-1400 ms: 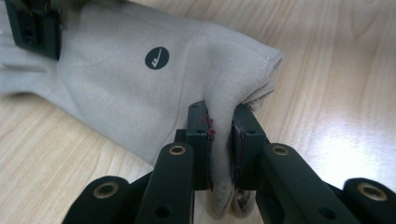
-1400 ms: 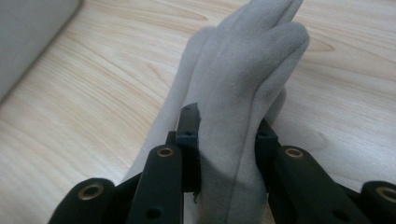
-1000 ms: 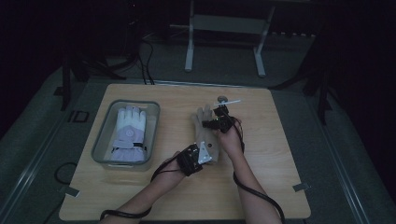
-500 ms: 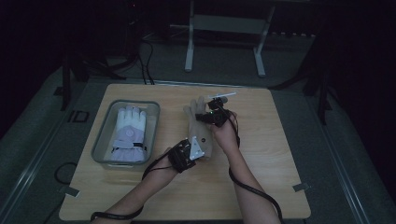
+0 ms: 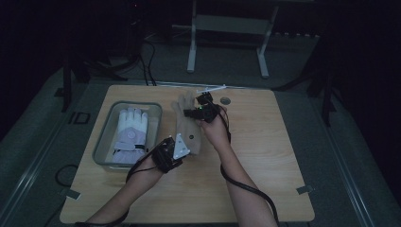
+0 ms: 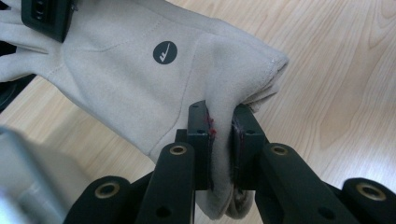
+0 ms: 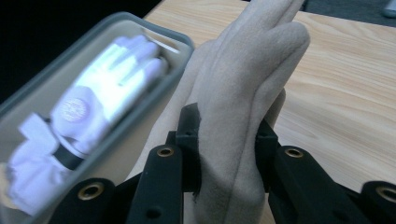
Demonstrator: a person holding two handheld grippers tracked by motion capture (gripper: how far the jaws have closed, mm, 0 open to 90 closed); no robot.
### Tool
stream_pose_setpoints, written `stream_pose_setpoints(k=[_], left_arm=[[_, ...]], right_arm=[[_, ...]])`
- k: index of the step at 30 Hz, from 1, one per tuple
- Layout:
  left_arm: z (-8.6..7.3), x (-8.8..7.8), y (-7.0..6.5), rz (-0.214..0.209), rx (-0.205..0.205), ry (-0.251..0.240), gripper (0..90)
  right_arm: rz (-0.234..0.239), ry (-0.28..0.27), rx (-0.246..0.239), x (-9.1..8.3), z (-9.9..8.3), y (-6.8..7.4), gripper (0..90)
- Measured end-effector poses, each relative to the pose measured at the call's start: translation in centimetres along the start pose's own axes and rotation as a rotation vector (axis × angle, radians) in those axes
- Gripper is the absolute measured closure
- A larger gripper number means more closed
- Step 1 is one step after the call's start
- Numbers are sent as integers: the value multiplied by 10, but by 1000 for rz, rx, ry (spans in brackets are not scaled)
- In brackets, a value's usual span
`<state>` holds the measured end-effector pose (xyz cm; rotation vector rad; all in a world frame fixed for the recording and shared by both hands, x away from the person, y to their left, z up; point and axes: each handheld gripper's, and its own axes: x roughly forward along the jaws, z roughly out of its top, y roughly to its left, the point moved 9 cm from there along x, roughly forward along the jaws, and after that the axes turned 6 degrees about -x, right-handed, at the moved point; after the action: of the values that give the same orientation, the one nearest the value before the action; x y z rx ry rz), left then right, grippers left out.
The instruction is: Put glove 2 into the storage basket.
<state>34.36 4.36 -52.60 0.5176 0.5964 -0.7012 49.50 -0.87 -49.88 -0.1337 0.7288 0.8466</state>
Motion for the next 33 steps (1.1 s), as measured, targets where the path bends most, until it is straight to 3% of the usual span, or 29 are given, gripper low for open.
stream_pose_setpoints(k=[7,13,33], left_arm=[[-16,-21,19,58,1,23,810],[-33,-31,34,82,-17,44,810],[-101,-76,84,179,-114,97,810]], right_arm=[[15,-13,-40,13,19,27,723],[21,3,-81,30,31,46,722],[106,32,-165,100,62,123,721]])
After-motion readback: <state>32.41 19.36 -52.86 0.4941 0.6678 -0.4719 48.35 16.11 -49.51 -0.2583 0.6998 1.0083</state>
